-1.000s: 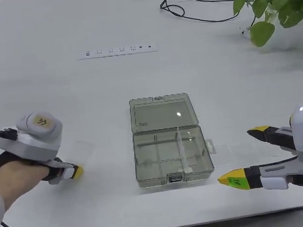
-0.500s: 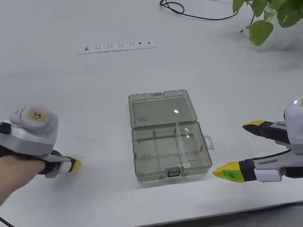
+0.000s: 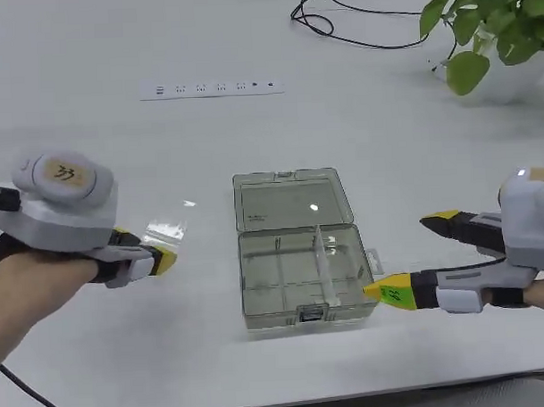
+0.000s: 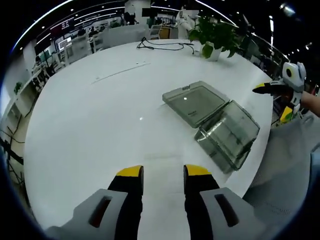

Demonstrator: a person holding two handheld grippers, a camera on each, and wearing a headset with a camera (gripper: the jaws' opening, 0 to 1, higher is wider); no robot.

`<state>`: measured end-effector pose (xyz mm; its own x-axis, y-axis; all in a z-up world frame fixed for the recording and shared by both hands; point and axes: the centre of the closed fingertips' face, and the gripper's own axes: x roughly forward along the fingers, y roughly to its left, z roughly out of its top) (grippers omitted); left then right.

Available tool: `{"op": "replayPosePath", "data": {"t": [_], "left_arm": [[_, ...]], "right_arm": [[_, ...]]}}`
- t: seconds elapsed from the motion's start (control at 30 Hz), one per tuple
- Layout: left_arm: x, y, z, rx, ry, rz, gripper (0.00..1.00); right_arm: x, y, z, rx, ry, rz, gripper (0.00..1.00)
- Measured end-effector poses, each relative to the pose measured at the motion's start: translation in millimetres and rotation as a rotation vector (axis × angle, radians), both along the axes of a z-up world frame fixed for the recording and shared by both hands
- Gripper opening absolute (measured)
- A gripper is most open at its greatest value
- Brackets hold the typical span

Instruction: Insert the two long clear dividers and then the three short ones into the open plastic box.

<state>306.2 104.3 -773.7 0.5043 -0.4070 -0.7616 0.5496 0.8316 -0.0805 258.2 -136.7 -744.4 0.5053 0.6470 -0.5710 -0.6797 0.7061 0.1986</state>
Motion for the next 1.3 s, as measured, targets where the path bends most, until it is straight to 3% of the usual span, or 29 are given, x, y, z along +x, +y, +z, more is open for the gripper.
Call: {"op": "replayPosePath", "data": {"t": [0.23,0.37,0.53,0.67,0.8,0.9,0.97,1.03,1.2,1.3], "left_arm": [[-3.1,-34.2,15.7,-0.056,-0.054,-0.039,0.3],[-6.9,-51.5,20.0,-0.096,-0.062,-0.045,0.3],[-11.4,-68.3,23.4,-0.138,-0.066,-0.048,0.3],[-13.5,-79.7,24.2,-0.17,-0.074,-0.037,0.3],[-13.8,-89.9,25.1,-0.199,-0.083,-0.023,0.3],[-14.8,-99.4,27.1,-0.228,-0.081,-0.014,0.3],[-14.9,-104.4,27.6,-0.234,-0.084,-0.017,0.3],[-14.4,-106.9,28.1,-0.242,-0.085,-0.013,0.3],[-13.8,-113.8,30.6,-0.261,-0.091,-0.01,0.3],[-13.1,-115.2,32.0,-0.268,-0.094,-0.002,0.3]], "right_arm": [[7.7,25.7,10.2,0.103,0.051,-0.043,0.79],[12.8,47.5,14.7,0.161,0.069,-0.051,0.72],[22.7,73.6,24.0,0.274,0.094,-0.084,0.62],[29.8,86.2,26.2,0.307,0.097,-0.099,0.54],[34.7,94.3,23.3,0.344,0.128,-0.121,0.5],[39.9,95.8,21.6,0.364,0.125,-0.145,0.42],[42.3,99.9,27.3,0.412,0.111,-0.148,0.33],[44.6,103.2,29.4,0.453,0.132,-0.17,0.29],[44.7,106.9,22.9,0.454,0.187,-0.185,0.22],[45.2,106.2,22.7,0.488,0.222,-0.214,0.17]]}}
